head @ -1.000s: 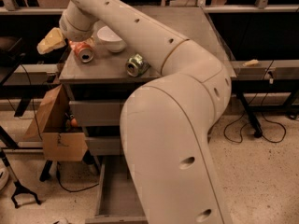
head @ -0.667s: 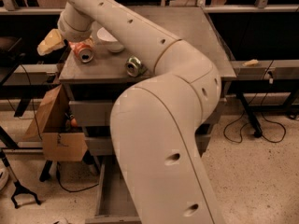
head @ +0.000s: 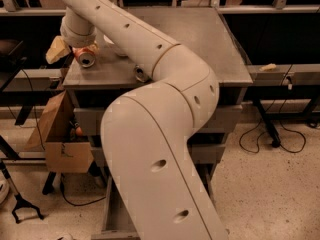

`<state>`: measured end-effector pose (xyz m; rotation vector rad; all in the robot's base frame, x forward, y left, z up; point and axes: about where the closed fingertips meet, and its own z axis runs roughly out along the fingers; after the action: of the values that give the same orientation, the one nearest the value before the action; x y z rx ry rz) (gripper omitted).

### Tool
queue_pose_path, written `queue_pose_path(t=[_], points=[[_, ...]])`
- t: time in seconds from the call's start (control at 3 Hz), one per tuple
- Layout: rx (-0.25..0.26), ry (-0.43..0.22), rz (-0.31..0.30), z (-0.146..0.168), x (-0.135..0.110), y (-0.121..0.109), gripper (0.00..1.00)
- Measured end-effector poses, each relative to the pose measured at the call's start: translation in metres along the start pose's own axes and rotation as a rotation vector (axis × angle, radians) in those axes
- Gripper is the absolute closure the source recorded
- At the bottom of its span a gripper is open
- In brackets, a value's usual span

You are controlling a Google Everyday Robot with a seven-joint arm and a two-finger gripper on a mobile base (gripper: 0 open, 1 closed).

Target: Place coke can into bottom drawer

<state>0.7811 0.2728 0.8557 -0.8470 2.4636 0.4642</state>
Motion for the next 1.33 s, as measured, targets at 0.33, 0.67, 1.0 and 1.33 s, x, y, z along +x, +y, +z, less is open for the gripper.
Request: queue_pose_path(t=[0.33, 0.67, 1.0, 1.33], points=[[0.030, 0.021, 0.016, 0.005, 0.003, -0.007, 0.39], [0.054, 0.034, 0.034, 0.007, 0.005, -0.012, 0.62], [0.069, 0.034, 0.058, 0.006, 0.007, -0.018, 0.85], [0.079, 0.022, 0.083, -0.001, 0.010, -0.024, 1.00]])
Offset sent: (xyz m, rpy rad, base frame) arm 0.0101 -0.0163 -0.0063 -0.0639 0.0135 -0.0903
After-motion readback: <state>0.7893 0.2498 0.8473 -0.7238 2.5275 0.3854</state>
